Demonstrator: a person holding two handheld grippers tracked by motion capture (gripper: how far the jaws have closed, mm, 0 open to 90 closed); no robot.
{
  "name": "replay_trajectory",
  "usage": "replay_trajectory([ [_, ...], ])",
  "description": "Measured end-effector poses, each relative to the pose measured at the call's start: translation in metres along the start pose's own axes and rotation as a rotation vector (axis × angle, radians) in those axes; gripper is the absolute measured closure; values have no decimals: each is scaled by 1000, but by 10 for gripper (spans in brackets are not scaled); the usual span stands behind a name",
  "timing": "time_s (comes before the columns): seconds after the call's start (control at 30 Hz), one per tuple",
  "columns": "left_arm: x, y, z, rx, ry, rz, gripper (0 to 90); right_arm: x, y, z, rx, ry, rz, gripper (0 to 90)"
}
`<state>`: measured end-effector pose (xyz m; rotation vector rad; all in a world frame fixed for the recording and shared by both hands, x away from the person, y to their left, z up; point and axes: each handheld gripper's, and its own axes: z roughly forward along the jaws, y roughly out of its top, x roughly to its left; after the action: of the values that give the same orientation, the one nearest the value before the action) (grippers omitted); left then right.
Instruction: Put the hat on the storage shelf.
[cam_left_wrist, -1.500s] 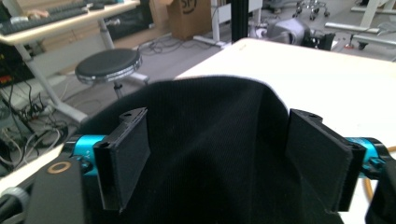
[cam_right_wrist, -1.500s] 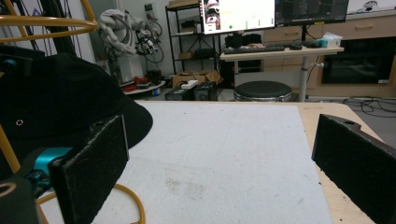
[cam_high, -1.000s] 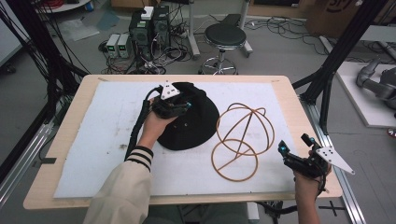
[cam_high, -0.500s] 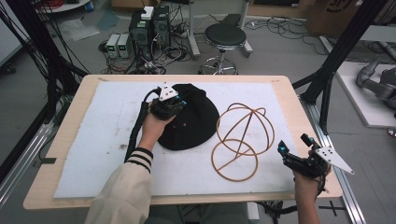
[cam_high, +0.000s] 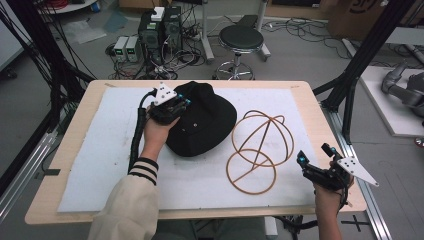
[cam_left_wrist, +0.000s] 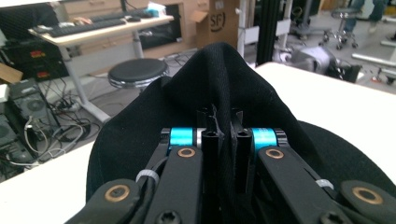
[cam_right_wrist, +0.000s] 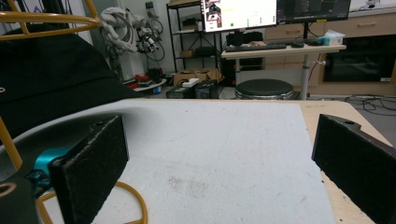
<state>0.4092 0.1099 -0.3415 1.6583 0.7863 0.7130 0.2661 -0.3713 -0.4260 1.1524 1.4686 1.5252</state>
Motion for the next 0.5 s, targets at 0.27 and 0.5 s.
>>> replay_trajectory([
  [0.27,7,22,-19,-83,11,-12,865,1,0,1,1,4,-6,34],
  [0.5,5,42,-35,-158,12,-1,865,3,0,1,1,4,-6,34],
])
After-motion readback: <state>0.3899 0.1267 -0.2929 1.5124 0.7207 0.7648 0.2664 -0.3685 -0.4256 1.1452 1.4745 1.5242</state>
